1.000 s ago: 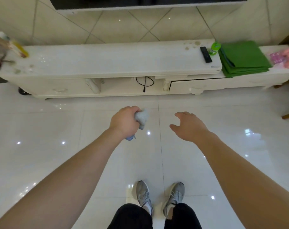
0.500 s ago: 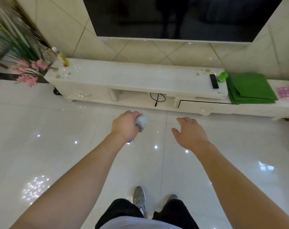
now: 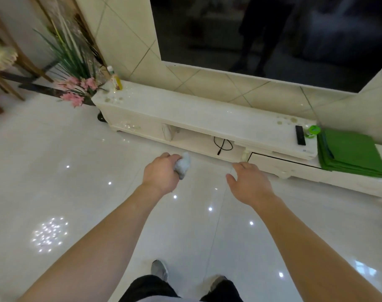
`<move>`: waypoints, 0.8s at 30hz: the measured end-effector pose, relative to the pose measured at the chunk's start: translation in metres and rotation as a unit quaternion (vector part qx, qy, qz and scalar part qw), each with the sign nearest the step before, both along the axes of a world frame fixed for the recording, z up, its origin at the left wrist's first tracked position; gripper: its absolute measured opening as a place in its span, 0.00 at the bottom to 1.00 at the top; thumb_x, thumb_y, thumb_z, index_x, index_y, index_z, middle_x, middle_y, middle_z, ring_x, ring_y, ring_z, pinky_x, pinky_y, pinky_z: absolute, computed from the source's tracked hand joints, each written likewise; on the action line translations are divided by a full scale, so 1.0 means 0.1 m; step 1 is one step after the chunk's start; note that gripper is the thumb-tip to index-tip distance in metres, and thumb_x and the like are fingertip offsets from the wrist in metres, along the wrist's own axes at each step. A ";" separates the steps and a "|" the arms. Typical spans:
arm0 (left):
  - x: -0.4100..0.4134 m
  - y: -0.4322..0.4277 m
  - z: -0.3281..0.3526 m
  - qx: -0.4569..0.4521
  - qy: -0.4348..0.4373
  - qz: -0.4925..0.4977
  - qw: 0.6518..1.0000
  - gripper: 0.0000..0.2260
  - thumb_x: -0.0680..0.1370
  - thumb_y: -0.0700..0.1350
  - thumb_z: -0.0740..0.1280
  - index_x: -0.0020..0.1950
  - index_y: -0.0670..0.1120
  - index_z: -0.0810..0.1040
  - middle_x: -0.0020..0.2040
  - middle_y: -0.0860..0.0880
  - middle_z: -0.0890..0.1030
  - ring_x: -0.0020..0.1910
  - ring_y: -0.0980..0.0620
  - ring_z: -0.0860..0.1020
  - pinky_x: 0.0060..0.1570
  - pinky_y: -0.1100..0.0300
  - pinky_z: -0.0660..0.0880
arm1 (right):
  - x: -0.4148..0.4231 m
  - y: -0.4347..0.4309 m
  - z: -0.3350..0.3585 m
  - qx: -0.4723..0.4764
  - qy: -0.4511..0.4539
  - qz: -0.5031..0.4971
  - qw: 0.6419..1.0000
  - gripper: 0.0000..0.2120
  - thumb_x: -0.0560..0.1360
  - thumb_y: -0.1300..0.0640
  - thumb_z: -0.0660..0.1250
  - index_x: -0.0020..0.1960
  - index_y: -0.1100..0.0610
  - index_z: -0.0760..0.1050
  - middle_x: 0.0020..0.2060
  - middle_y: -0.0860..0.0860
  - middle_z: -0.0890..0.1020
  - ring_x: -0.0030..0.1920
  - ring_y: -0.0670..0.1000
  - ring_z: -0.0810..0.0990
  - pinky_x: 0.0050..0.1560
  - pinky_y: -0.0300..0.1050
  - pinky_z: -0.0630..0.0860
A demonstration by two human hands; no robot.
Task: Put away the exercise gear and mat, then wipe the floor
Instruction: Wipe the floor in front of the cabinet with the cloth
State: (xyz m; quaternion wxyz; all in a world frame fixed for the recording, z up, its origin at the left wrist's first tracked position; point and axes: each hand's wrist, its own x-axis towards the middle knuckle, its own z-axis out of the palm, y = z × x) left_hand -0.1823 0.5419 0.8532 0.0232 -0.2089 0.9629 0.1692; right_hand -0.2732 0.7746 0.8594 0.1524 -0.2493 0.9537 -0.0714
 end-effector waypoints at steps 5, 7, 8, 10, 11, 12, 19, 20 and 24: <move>0.13 -0.45 -0.02 0.014 0.014 0.016 1.000 0.17 0.72 0.41 0.64 0.60 0.54 0.77 0.52 0.49 0.76 0.48 0.45 0.80 0.42 0.55 0.76 | 0.04 -0.48 0.01 0.009 0.019 0.019 1.000 0.24 0.81 0.45 0.52 0.73 0.54 0.64 0.71 0.52 0.69 0.72 0.53 0.63 0.71 0.48 0.61; 0.19 -0.70 -0.02 0.018 0.017 0.016 1.000 0.16 0.72 0.41 0.64 0.59 0.53 0.77 0.52 0.49 0.76 0.46 0.45 0.80 0.41 0.55 0.76 | 0.07 -0.74 0.01 0.015 0.024 0.021 0.999 0.24 0.81 0.45 0.52 0.73 0.54 0.64 0.71 0.51 0.69 0.72 0.53 0.63 0.72 0.49 0.60; 0.21 -0.84 -0.03 0.021 0.019 0.016 0.999 0.16 0.72 0.41 0.64 0.59 0.53 0.77 0.52 0.49 0.76 0.46 0.45 0.80 0.41 0.55 0.76 | 0.09 -0.88 0.01 0.018 0.025 0.022 0.999 0.24 0.81 0.45 0.52 0.73 0.54 0.64 0.71 0.52 0.69 0.72 0.53 0.63 0.72 0.49 0.60; 0.26 -1.11 -0.03 0.025 0.025 0.016 0.999 0.17 0.73 0.41 0.63 0.60 0.53 0.78 0.52 0.50 0.77 0.47 0.45 0.80 0.42 0.55 0.76 | 0.13 -1.16 0.00 0.021 0.029 0.026 0.999 0.24 0.81 0.45 0.52 0.73 0.55 0.65 0.71 0.52 0.69 0.72 0.53 0.63 0.73 0.49 0.59; 0.28 -1.24 -0.04 0.027 0.028 0.018 0.999 0.17 0.73 0.41 0.63 0.60 0.53 0.78 0.52 0.50 0.77 0.47 0.45 0.79 0.43 0.54 0.77 | 0.14 -1.30 0.00 0.022 0.032 0.029 0.999 0.24 0.81 0.45 0.52 0.73 0.55 0.65 0.70 0.52 0.70 0.72 0.53 0.63 0.73 0.49 0.59; 0.29 -1.38 -0.03 0.030 0.032 0.021 0.999 0.17 0.73 0.41 0.63 0.60 0.53 0.78 0.52 0.50 0.77 0.47 0.45 0.79 0.43 0.54 0.77 | 0.16 -1.43 0.00 0.021 0.038 0.031 0.999 0.24 0.81 0.45 0.52 0.72 0.55 0.66 0.70 0.52 0.70 0.71 0.53 0.64 0.72 0.48 0.59; 0.27 -2.11 0.00 0.032 0.042 0.012 0.999 0.16 0.74 0.41 0.62 0.60 0.54 0.77 0.50 0.50 0.76 0.46 0.46 0.79 0.43 0.53 0.78 | 0.18 -2.13 0.04 0.004 0.039 0.019 0.999 0.24 0.81 0.46 0.52 0.73 0.55 0.65 0.71 0.52 0.69 0.72 0.53 0.63 0.71 0.47 0.60; 0.25 -2.18 0.01 0.031 0.041 0.011 0.999 0.16 0.74 0.41 0.62 0.59 0.54 0.77 0.49 0.50 0.76 0.45 0.46 0.79 0.42 0.53 0.78 | 0.16 -2.18 0.04 0.001 0.040 0.017 0.999 0.24 0.81 0.46 0.52 0.73 0.55 0.65 0.71 0.52 0.69 0.72 0.53 0.63 0.71 0.47 0.61; 0.10 -2.35 0.03 0.033 0.046 0.009 0.998 0.16 0.73 0.41 0.62 0.58 0.54 0.78 0.48 0.51 0.76 0.46 0.47 0.79 0.43 0.54 0.77 | -0.01 -2.34 0.05 -0.012 0.030 0.004 0.999 0.24 0.81 0.46 0.53 0.73 0.55 0.65 0.70 0.52 0.69 0.72 0.53 0.64 0.69 0.47 0.62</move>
